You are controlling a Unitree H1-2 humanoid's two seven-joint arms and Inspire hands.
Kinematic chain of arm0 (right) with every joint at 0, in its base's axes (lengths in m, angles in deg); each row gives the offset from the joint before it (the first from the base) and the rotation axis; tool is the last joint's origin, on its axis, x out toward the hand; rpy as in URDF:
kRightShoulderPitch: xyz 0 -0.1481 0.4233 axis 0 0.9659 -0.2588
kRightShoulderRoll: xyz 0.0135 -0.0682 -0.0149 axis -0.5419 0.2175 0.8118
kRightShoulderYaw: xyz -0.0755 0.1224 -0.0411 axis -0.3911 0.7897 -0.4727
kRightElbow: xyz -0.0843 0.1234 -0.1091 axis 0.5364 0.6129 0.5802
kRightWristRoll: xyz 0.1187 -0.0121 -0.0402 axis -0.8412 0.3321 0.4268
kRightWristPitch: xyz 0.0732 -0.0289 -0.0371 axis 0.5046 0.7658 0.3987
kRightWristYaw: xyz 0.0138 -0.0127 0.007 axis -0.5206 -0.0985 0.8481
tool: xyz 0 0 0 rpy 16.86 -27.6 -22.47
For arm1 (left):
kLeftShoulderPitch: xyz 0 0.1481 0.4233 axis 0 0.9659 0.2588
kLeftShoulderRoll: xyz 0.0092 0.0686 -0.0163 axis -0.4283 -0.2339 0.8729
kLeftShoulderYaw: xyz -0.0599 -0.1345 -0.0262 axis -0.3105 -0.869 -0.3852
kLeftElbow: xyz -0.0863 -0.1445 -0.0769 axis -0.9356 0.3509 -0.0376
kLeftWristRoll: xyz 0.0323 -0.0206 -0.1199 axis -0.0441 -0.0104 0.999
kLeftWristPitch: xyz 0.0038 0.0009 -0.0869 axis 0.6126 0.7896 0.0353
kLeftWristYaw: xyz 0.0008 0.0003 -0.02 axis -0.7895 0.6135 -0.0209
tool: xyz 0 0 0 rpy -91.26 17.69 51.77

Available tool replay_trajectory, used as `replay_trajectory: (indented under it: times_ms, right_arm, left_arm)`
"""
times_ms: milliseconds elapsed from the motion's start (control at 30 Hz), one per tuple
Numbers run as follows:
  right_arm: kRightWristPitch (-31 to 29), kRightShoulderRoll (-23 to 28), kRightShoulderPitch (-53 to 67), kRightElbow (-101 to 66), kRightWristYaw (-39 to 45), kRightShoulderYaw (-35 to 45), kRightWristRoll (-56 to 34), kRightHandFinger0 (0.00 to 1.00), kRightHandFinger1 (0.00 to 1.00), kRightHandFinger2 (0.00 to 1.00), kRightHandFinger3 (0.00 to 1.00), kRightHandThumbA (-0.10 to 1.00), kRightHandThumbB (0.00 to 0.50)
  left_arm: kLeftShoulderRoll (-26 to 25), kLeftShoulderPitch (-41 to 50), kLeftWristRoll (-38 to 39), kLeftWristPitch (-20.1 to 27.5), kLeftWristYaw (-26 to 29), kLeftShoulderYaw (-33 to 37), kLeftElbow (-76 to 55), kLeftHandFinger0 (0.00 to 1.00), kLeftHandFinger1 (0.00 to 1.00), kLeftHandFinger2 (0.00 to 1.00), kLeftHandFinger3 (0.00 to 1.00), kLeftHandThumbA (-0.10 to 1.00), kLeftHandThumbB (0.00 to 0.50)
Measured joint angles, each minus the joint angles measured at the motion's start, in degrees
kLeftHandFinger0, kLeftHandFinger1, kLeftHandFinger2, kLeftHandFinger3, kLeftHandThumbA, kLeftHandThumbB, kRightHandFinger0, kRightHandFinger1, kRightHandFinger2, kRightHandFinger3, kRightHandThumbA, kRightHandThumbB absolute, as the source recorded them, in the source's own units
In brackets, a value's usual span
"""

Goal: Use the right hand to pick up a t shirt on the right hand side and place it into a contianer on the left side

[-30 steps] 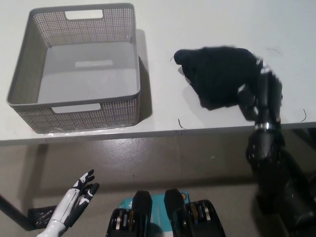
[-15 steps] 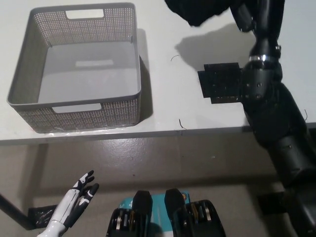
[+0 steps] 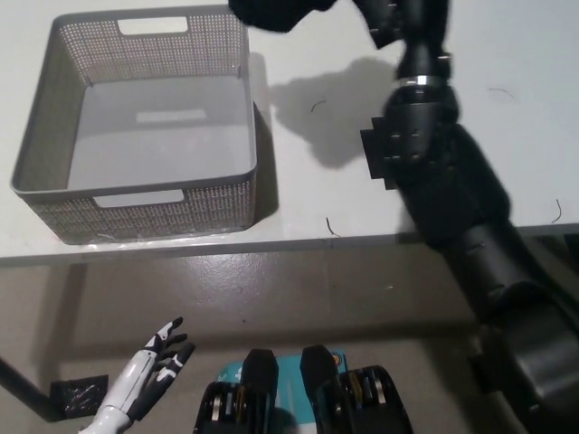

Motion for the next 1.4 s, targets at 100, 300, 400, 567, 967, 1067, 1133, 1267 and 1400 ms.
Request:
replay_trajectory:
  times_ms: [100,300,400,567,967,1067,1133,1267,1400]
  right_arm:
    - [-0.42,-2.42,-1.79,3.42,0.22,-0.74,-0.30,0.55,0.55,0.72,0.73,-0.10,0.178]
    - [-0.90,-8.07,-4.98,9.77,0.56,-2.07,-0.64,0.24,0.32,0.54,0.74,-0.10,0.162]
    - [-1.24,-10.02,-5.71,12.20,0.66,-2.59,-0.78,0.40,0.47,0.65,0.76,-0.10,0.144]
    - [-2.22,-12.96,-6.27,16.44,1.29,-3.07,-1.38,0.54,0.59,0.77,0.79,-0.10,0.130]
    - [-0.29,-13.69,-6.59,22.45,9.08,-2.79,-4.28,1.00,1.00,1.00,1.00,0.60,0.500]
    - [1.76,-13.50,-6.60,22.76,13.02,-2.91,-4.83,1.00,1.00,1.00,1.00,0.60,0.500]
    - [2.94,-13.39,-6.64,22.76,15.24,-3.11,-5.13,1.00,1.00,1.00,1.00,0.61,0.500]
    - [5.41,-13.19,-7.08,22.66,19.44,-3.30,-5.61,1.00,1.00,1.00,1.00,0.60,0.500]
    - [7.50,-12.98,-7.35,21.94,22.28,-3.32,-5.89,1.00,1.00,1.00,1.00,0.58,0.500]
  left_arm:
    - [0.22,0.04,-0.63,-0.19,-0.03,0.66,0.00,0.79,0.82,0.93,1.00,1.00,0.408]
    - [1.26,-0.10,-1.13,-0.44,-0.07,2.24,0.36,0.84,0.86,0.98,1.00,1.00,0.374]
    - [1.33,-0.36,-1.10,-0.43,-0.19,2.67,0.88,0.80,0.83,0.94,1.00,1.00,0.399]
    - [2.16,-1.03,-1.00,-0.45,-0.82,3.81,1.26,0.79,0.83,0.96,1.00,1.00,0.391]
    - [2.98,-1.98,-0.64,-0.57,-2.22,5.07,1.13,0.80,0.84,0.97,1.00,1.00,0.390]
    - [2.98,-1.98,-0.66,-0.58,-2.32,5.08,1.13,0.78,0.82,0.95,1.00,1.00,0.377]
    - [2.98,-1.98,-0.75,-0.59,-2.31,5.13,1.13,0.79,0.83,0.96,1.00,1.00,0.382]
    - [2.99,-1.98,-0.95,-0.65,-2.31,5.27,1.13,0.80,0.83,0.95,1.00,1.00,0.363]
    - [2.97,-1.98,-1.20,-0.65,-2.30,5.35,1.13,0.80,0.83,0.95,1.00,1.00,0.371]
